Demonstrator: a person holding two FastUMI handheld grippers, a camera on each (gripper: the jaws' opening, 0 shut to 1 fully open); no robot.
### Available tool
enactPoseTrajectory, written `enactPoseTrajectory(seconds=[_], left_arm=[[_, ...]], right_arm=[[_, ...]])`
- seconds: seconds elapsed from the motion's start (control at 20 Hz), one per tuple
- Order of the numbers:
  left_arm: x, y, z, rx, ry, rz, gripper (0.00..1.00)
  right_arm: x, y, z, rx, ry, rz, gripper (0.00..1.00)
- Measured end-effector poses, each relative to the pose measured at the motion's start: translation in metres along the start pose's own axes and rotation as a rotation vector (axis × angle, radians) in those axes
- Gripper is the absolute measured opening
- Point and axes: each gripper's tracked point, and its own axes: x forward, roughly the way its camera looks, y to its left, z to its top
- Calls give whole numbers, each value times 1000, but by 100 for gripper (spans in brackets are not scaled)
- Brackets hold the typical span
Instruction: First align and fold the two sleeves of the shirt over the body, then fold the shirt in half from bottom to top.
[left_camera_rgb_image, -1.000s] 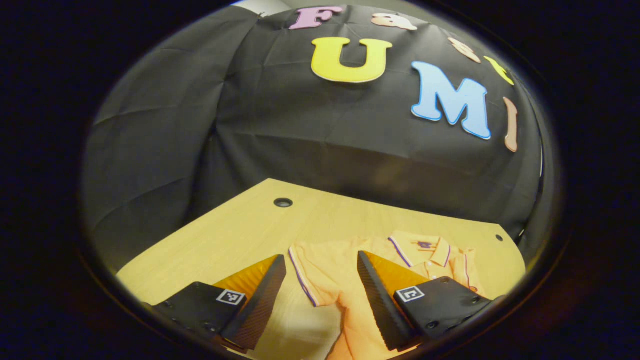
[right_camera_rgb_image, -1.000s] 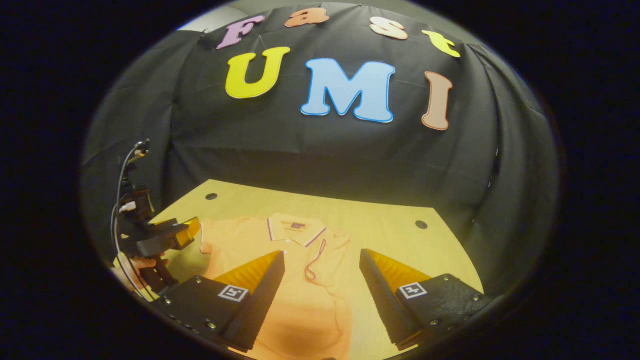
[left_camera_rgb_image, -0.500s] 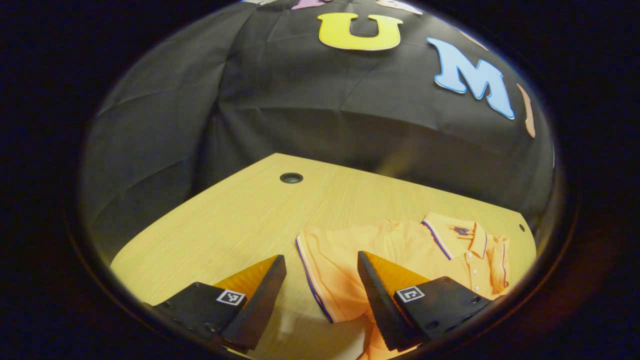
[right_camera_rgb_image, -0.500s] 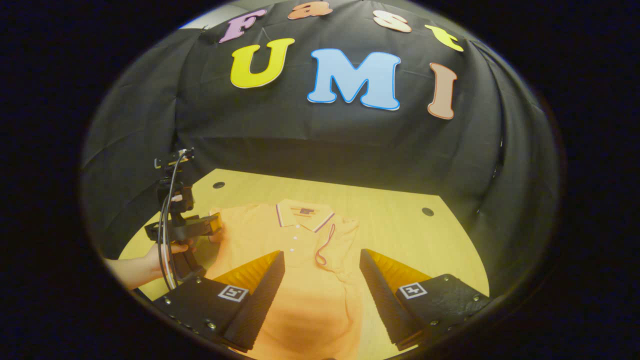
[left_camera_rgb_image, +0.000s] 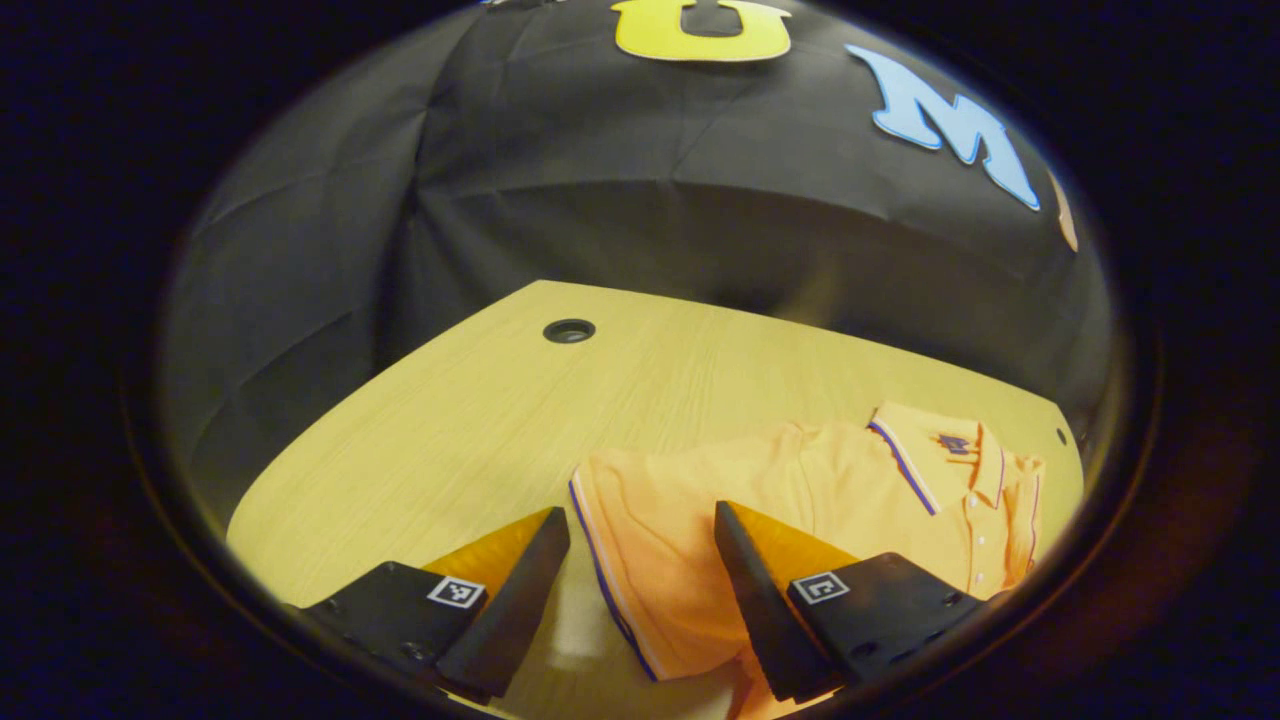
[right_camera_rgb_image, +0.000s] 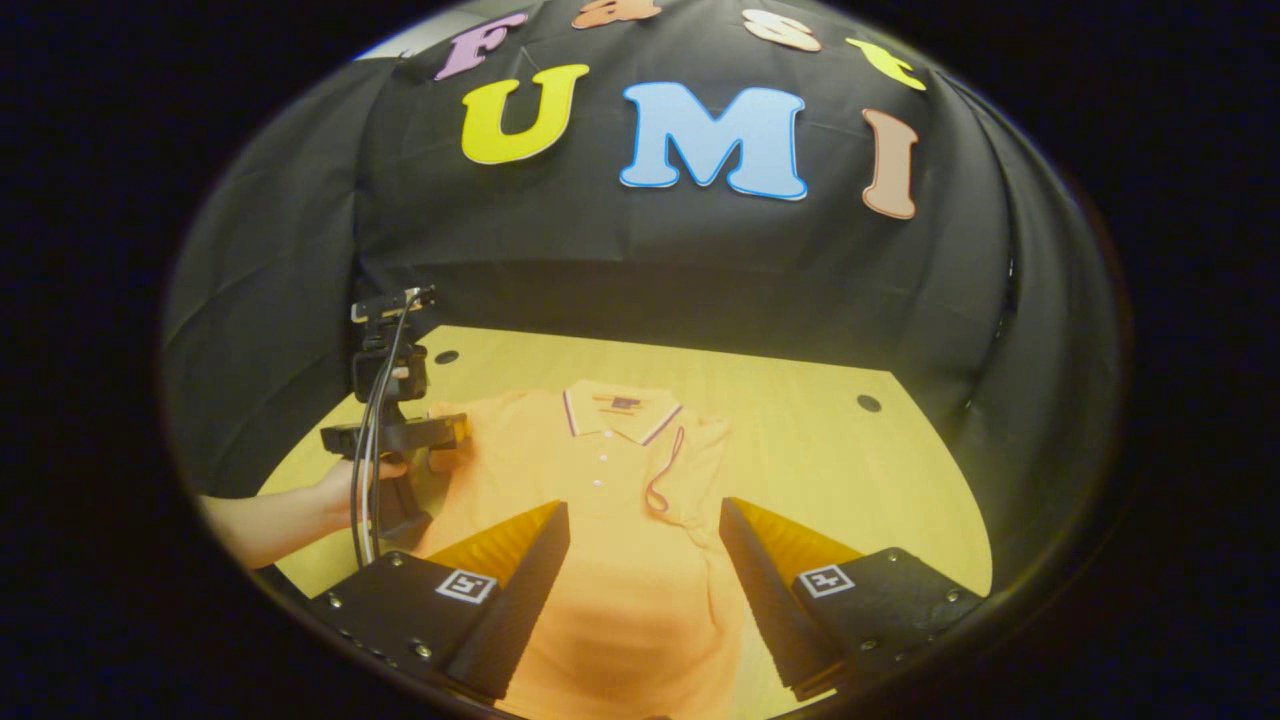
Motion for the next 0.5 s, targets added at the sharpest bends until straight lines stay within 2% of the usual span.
enactPoseTrajectory(seconds=[0.1, 0.2, 0.5], left_arm=[[0, -9, -2, 19, 13, -17, 89], [2, -8, -4, 47, 21, 0, 82], [4, 5, -2, 30, 3, 46, 36]], right_arm=[[2, -3, -1, 23, 3, -2, 94], [1, -8, -3, 33, 11, -11, 94], [-3, -23, -11, 58, 23, -36, 94]])
